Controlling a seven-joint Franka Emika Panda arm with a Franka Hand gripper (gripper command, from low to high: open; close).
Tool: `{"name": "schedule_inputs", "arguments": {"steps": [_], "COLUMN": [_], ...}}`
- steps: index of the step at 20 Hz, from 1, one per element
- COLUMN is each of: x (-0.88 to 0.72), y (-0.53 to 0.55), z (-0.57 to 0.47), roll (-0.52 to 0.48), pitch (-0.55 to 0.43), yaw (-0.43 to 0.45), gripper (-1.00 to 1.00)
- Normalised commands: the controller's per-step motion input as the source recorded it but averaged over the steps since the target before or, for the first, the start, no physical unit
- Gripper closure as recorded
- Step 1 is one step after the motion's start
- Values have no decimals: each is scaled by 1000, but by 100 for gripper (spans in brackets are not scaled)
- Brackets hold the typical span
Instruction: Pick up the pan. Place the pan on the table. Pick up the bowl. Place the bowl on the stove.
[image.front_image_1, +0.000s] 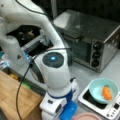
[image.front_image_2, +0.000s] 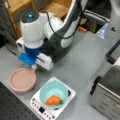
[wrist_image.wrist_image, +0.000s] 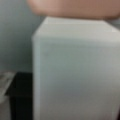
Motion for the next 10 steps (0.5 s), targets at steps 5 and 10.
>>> {"name": "schedule_inputs", "arguments": {"steps": [5,10], "x": [183,173], "y": [-127,-98], "z": [-65,-34], "roll": [-55,-84], "pitch": [27,34], "yaw": [151,137], "gripper": [100,100]}}
